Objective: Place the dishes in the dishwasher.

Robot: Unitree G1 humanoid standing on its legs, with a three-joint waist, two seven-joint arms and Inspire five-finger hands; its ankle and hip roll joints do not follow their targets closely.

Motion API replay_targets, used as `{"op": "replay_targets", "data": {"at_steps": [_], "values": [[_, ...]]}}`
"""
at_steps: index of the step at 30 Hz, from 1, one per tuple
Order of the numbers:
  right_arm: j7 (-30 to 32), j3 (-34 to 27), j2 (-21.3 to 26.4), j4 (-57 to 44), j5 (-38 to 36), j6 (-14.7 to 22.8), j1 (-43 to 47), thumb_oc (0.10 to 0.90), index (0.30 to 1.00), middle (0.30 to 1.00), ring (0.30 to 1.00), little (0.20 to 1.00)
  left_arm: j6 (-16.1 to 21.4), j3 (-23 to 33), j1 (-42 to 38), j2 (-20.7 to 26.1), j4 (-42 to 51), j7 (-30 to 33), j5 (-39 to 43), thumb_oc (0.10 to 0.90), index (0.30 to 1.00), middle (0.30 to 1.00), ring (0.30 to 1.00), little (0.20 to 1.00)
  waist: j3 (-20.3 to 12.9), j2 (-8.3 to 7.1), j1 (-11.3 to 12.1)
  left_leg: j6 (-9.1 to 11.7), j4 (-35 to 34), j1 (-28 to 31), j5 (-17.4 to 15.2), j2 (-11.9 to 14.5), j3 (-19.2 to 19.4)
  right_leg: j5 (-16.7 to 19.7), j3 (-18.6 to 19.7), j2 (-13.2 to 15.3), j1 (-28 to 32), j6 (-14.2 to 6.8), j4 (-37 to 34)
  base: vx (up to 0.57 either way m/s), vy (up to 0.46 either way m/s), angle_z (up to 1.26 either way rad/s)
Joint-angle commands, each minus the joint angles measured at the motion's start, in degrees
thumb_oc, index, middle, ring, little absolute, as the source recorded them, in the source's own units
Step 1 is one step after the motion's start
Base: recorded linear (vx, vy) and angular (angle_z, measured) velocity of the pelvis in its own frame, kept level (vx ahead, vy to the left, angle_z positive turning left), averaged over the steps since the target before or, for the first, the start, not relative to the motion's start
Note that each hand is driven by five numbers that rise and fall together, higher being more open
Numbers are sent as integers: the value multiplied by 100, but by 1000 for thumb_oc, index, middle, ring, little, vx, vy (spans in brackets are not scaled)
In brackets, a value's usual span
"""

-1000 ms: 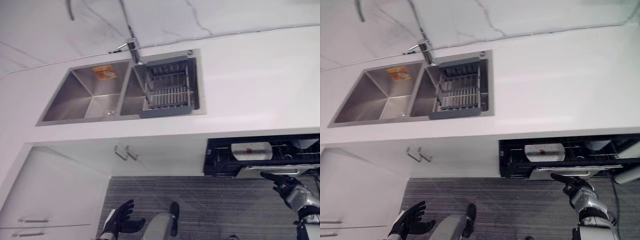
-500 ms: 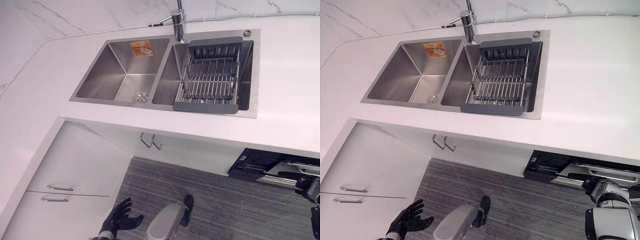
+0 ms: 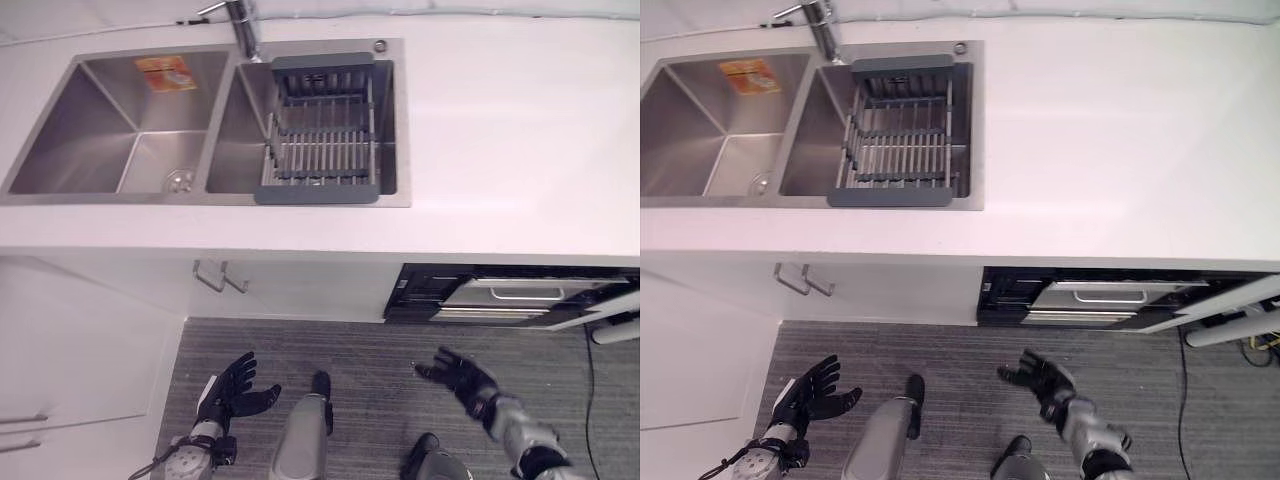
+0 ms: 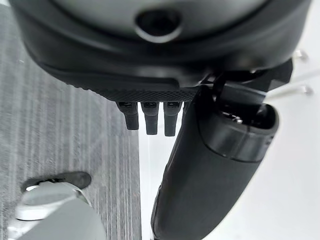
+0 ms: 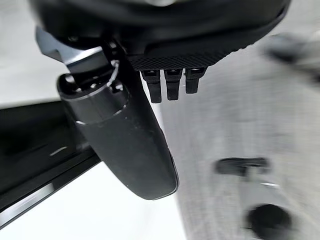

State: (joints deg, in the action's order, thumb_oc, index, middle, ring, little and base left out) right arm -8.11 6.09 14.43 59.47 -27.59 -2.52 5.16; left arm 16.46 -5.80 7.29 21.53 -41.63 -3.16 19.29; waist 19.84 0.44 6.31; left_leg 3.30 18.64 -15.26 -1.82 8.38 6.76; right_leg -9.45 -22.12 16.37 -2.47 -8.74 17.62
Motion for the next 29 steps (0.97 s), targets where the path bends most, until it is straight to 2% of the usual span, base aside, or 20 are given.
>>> {"op": "replay_targets", "data": {"at_steps": [1, 5, 7, 8, 11, 12, 14, 15, 18, 19, 20, 21, 22, 23, 24, 25, 26, 28, 29], "values": [[38, -157, 395, 42, 218, 484, 293, 800, 900, 900, 900, 900, 421, 19, 124, 168, 180, -44, -298, 800, 900, 900, 900, 900, -397, 81, 161, 17, -145, 273, -701, 241, 138, -340, 196, 35, 132, -147, -43, -73, -69, -58], [-16, -269, 362, 506, 584, 651, 148, 800, 900, 900, 900, 900, 399, -40, 4, 118, -24, -24, -393, 800, 900, 900, 900, 900, -510, 68, -36, 71, -145, 438, -742, 382, 253, -421, 328, -87, 122, -91, -43, -72, -84, -42], [-56, -330, 366, 599, 645, 643, 89, 800, 900, 900, 900, 900, -23, -65, -71, 49, -254, -130, -547, 800, 900, 900, 900, 900, -560, 89, -137, 121, -145, 533, -737, 466, 287, -464, 377, -174, 136, -31, -43, -55, -113, -33], [-75, -350, 378, 640, 649, 626, 72, 800, 900, 900, 900, 900, -71, -81, -129, 26, -440, -114, -414, 800, 900, 900, 900, 900, -591, 102, -201, 156, -145, 570, -722, 515, 305, -487, 405, -231, 128, 8, -43, -61, -138, -20], [-199, -457, 395, 757, 760, 669, -17, 800, 900, 900, 900, 900, -585, 146, -311, -171, -986, -438, 397, 800, 900, 900, 900, 900, -668, 140, -327, 214, -145, 656, -734, 588, 250, -570, 479, -386, 97, 137, -43, -33, -148, -29], [-198, -439, 386, 790, 979, 708, -73, 800, 900, 900, 900, 900, -808, 272, -332, -303, -1273, -838, 766, 800, 900, 900, 900, 900, -700, 153, -356, 237, -145, 709, -734, 575, 142, -596, 538, -474, 82, 217, -43, 20, -191, -22], [-166, -396, 396, 829, 1255, 689, -155, 800, 900, 900, 900, 900, -914, 352, -311, -415, -1580, -1182, 812, 800, 900, 900, 900, 900, -739, 161, -368, 275, -145, 730, -699, 553, 13, -613, 594, -569, 67, 302, -43, 35, -210, -24], [-151, -387, 398, 861, 1374, 624, -192, 800, 900, 900, 900, 900, -999, 345, -323, -456, -1713, -1347, 710, 800, 900, 900, 900, 900, -738, 178, -387, 316, -145, 720, -639, 583, 16, -612, 583, -612, 65, 341, -43, 6, -181, -12], [-40, -458, 515, 1052, 1848, 406, -287, 800, 900, 900, 900, 900, -1250, 377, -625, -572, -1938, -1565, 1313, 800, 900, 900, 900, 900, -602, 286, -506, 501, -145, 492, -364, 730, 250, -643, 444, -717, 149, 438, -43, -115, -108, 15], [22, -467, 520, 1150, 1959, 415, -296, 800, 900, 900, 900, 900, -1275, 433, -705, -609, -2070, -1615, 1383, 800, 900, 900, 900, 900, -582, 257, -513, 455, -145, 554, -381, 709, 319, -670, 405, -683, 184, 462, -43, -123, -54, 45], [127, -432, 542, 1219, 2093, 358, -305, 800, 900, 900, 900, 900, -1329, 475, -807, -639, -2249, -1771, 1393, 800, 900, 900, 900, 900, -577, 63, -545, 286, -145, 1022, -615, 487, 577, -709, 364, -486, 246, 474, -43, -57, -2, 49], [151, -421, 556, 1222, 2119, 341, -310, 800, 900, 900, 900, 900, -1368, 476, -837, -646, -2280, -1811, 1411, 800, 900, 900, 900, 900, -582, -33, -551, 211, -145, 1192, -625, 369, 671, -677, 367, -401, 230, 489, -43, -90, 57, 39], [172, -428, 591, 1242, 2195, 339, -346, 800, 900, 900, 900, 900, -1508, 466, -886, -674, -2328, -1886, 1546, 800, 900, 900, 900, 900, -591, -199, -575, 93, 161, 1335, -722, 215, 759, -606, 387, -286, 188, 521, -43, -123, 133, 28], [196, -470, 605, 1273, 2226, 366, -400, 800, 900, 900, 900, 900, -1577, 486, -928, -689, -2400, -1931, 1536, 800, 900, 900, 900, 900, -615, -262, -602, 27, 256, 1406, -972, 122, 696, -546, 361, -255, 160, 496, -43, -104, 166, 58], [212, -466, 605, 1325, 2189, 408, -440, 800, 900, 900, 900, 900, -1589, 484, -957, -696, -2454, -1939, 1476, 800, 900, 900, 900, 900, -597, -228, -627, 91, -34, 1473, -853, 151, 737, -553, 328, -303, 196, 507, -43, -81, 291, 102], [263, -579, 561, 1399, 2014, 359, -544, 800, 900, 900, 900, 900, -1687, 532, -1008, -679, -2622, -1940, 1029, 800, 900, 900, 900, 900, -678, -140, -727, 63, -145, 1600, -1095, 360, 1019, -492, 35, -318, 248, 397, -43, -39, 324, 120], [234, -689, 490, 1439, 1902, 288, -578, 800, 900, 900, 900, 900, -1783, 536, -1034, -647, -2753, -1846, 687, 800, 900, 900, 900, 900, -745, -62, -765, 97, -145, 1599, -1168, 453, 1021, -412, -139, -329, 270, 271, -43, -30, 390, 137], [94, -660, 305, 1408, 1926, 575, -639, 800, 900, 900, 900, 900, -1711, 404, -995, -567, -2934, -1739, 204, 800, 900, 900, 900, 900, -899, -20, -729, 91, -145, 1578, -1416, 393, 1000, -273, -309, -116, 184, 31, -43, 71, 460, 46], [60, -592, 153, 1275, 1820, 674, -663, 800, 900, 900, 900, 900, -1854, 346, -932, -558, -2954, -1627, 323, 800, 900, 900, 900, 900, -948, 1, -652, 29, -145, 1572, -1477, 315, 970, -244, -397, 4, 210, -39, -43, 135, 585, -71]]}}
